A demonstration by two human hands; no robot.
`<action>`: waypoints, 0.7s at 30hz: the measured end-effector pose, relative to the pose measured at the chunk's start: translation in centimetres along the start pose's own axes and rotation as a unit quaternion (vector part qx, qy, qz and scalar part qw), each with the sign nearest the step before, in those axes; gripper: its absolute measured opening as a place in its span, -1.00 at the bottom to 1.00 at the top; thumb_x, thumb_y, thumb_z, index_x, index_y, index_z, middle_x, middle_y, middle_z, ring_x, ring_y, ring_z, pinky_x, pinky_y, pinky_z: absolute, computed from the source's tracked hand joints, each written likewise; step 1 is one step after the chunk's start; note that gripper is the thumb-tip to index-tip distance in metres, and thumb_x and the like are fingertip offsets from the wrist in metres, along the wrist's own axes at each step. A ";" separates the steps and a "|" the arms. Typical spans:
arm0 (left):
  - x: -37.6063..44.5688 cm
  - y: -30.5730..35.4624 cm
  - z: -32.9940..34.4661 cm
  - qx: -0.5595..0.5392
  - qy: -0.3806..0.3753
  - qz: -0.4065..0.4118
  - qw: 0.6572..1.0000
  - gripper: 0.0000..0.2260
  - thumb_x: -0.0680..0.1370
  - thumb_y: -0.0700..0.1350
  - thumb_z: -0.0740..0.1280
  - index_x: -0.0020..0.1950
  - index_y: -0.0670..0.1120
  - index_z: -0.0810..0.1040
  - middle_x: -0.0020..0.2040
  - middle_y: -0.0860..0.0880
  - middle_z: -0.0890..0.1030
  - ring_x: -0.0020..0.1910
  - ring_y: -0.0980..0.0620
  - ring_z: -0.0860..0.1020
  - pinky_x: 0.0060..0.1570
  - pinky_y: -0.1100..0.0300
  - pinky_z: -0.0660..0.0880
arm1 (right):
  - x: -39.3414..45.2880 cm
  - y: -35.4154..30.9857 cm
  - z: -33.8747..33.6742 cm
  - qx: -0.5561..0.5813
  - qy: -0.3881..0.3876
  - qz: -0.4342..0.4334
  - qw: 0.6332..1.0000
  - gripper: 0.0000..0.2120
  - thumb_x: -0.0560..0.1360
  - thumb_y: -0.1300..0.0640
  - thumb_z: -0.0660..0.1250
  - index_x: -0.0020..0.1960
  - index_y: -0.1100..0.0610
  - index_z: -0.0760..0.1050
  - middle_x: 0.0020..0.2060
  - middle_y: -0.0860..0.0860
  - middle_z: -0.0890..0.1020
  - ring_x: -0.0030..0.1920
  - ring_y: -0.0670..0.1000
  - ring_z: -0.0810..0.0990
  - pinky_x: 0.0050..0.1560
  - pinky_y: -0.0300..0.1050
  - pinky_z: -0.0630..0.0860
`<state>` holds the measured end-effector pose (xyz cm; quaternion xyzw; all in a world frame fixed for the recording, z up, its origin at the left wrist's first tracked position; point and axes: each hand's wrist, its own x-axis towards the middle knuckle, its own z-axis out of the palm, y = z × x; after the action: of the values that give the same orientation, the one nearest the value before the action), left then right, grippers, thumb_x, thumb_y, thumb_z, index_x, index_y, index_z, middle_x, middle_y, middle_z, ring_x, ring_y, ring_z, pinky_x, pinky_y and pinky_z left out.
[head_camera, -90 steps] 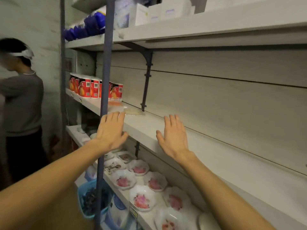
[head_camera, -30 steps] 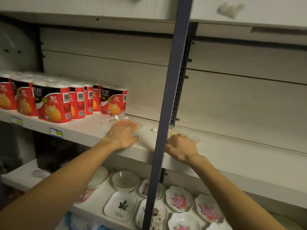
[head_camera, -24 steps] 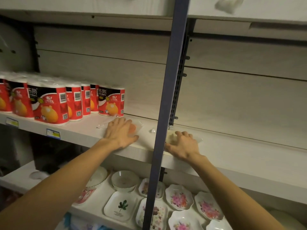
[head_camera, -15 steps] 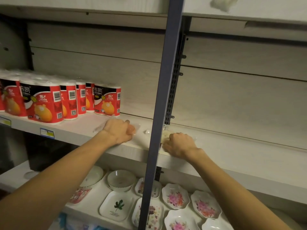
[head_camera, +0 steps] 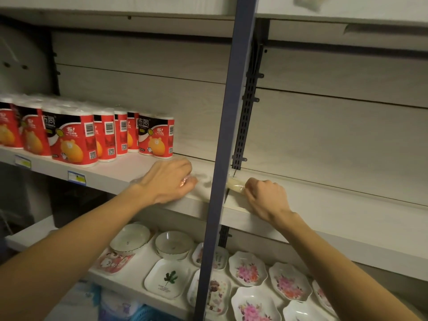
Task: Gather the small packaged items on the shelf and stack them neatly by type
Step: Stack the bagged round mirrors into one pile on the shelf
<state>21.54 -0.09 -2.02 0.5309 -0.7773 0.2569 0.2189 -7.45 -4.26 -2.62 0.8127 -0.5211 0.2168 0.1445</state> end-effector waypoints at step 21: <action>-5.3 4.2 -1.7 -0.006 0.077 -0.066 0.995 -0.74 0.49 0.03 0.48 0.15 0.03 0.59 -0.11 0.07 0.69 -0.21 0.01 0.64 -0.22 0.16 0.50 | -6.3 3.7 -2.3 0.007 0.014 -0.039 0.999 -0.43 0.45 -0.46 0.23 0.17 -0.04 0.57 0.01 -0.06 0.68 -0.04 0.03 0.63 -0.08 -0.02 0.61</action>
<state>19.54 6.10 -4.65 0.5581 -0.7232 0.2776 0.2975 -13.58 0.25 -3.76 0.8304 -0.4854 0.2258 0.1542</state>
